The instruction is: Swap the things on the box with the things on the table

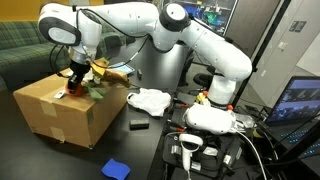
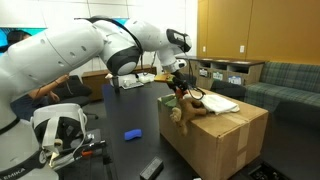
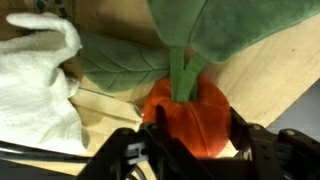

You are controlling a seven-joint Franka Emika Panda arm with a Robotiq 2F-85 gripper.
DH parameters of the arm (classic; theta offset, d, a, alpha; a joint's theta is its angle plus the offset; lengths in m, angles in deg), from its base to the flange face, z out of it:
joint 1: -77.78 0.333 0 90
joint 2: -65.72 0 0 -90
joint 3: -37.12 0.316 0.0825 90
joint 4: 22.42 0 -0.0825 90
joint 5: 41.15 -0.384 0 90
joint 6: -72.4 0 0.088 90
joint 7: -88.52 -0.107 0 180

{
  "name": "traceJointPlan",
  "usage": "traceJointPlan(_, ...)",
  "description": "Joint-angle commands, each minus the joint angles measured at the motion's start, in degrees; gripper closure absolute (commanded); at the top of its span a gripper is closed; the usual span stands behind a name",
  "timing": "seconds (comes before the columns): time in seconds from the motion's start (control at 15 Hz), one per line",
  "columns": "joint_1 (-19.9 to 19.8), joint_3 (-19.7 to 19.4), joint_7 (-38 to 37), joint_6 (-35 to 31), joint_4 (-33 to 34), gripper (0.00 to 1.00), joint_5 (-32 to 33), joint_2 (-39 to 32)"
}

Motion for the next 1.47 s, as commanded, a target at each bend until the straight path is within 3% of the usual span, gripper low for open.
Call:
traceJointPlan(0.0, 1.03, 0.89, 2.77, -2.01, 4.73, 0.69, 0.44, -1.24)
traceJointPlan(0.27, 1.01, 0.96, 2.77, -2.54, 4.33, 0.97, 0.28, -0.99)
traceJointPlan(0.53, -1.22, 3.1, 2.35, -3.02, -0.99, 0.96, 0.29, 0.41)
traceJointPlan(0.73, -3.41, 3.05, 2.03, -1.99, -7.9, 0.96, -2.03, 4.28)
traceJointPlan(0.8, -2.85, 1.18, 2.03, -1.45, -8.78, 0.96, -4.01, 6.21)
traceJointPlan(0.87, -4.12, 3.02, 0.38, -1.9, -11.65, 0.96, -2.44, 7.26)
traceJointPlan(1.13, -6.11, 2.9, -4.24, -1.2, -24.89, 0.96, -3.43, 14.77)
traceJointPlan(1.2, -5.14, 0.21, -3.71, -0.04, -27.15, 0.96, -7.13, 17.44)
traceJointPlan(1.4, -5.22, -0.9, -5.62, 2.14, -35.79, 0.96, -13.54, 22.17)
